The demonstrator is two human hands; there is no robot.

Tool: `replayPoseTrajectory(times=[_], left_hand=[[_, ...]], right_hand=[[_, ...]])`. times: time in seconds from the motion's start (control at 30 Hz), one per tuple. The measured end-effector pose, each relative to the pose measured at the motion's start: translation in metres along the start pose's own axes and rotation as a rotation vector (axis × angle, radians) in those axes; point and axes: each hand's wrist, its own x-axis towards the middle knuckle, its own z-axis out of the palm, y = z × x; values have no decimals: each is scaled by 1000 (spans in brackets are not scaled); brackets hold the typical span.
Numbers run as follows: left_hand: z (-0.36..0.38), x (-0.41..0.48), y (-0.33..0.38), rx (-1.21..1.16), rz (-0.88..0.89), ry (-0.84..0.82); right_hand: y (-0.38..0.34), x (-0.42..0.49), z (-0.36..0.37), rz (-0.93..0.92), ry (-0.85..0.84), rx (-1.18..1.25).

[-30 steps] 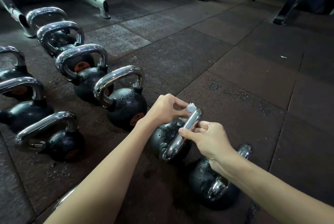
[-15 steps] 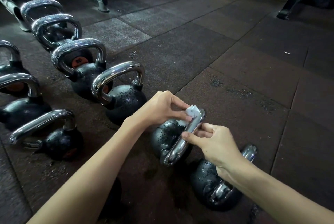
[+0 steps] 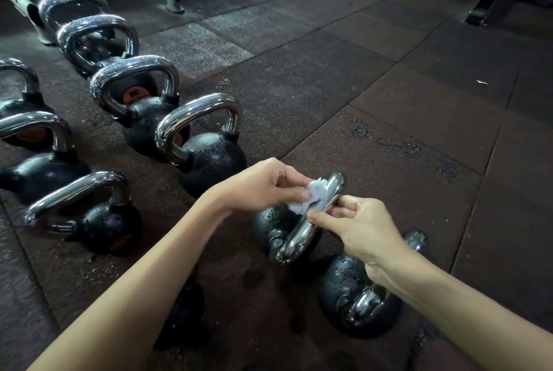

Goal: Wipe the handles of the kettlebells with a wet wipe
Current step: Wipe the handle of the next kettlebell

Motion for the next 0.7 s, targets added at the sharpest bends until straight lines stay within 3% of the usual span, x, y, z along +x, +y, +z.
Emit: replayPoseTrajectory(times=[0.13, 0.3, 0.5, 0.7], left_hand=[[1, 23, 7, 93, -77, 217], [-1, -1, 8, 103, -100, 151], [27, -56, -14, -6, -122, 244], [25, -60, -8, 73, -70, 368]], right_hand=[[-7, 3, 6, 25, 31, 30], [-18, 0, 4, 61, 3, 75], [-10, 15, -6, 148, -18, -58], [-2, 36, -7, 110, -19, -102]])
